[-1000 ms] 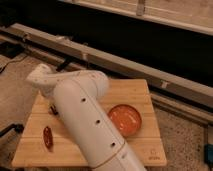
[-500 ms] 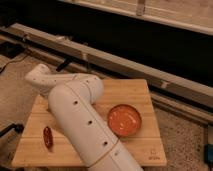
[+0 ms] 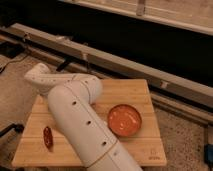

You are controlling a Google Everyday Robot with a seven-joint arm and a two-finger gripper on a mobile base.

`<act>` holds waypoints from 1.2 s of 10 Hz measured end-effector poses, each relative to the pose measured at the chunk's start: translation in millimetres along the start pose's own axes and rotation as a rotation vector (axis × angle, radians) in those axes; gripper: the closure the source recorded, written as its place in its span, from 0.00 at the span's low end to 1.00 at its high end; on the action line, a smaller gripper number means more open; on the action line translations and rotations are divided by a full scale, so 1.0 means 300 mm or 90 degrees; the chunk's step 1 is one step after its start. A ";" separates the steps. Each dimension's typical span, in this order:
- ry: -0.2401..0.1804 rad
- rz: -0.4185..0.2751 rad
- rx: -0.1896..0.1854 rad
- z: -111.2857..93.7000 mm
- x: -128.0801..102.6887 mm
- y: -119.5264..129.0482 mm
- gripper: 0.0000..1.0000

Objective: Place the eraser in the ceramic cup

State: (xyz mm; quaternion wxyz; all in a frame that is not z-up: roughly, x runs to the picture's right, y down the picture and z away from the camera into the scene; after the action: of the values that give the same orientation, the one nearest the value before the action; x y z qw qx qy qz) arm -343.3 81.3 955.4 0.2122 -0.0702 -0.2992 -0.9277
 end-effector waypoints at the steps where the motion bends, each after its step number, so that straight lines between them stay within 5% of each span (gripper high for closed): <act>1: 0.001 0.000 0.000 0.000 0.000 0.001 1.00; 4: 0.039 -0.021 -0.015 -0.086 0.002 -0.020 1.00; 9: 0.177 -0.082 -0.063 -0.493 0.006 -0.047 1.00; 12: 0.255 -0.116 -0.086 -0.664 -0.007 -0.041 1.00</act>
State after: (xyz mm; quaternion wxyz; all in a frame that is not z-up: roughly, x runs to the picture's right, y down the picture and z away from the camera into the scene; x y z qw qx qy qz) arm -347.4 -25.5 786.9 0.1775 0.1283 -0.1932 -0.9564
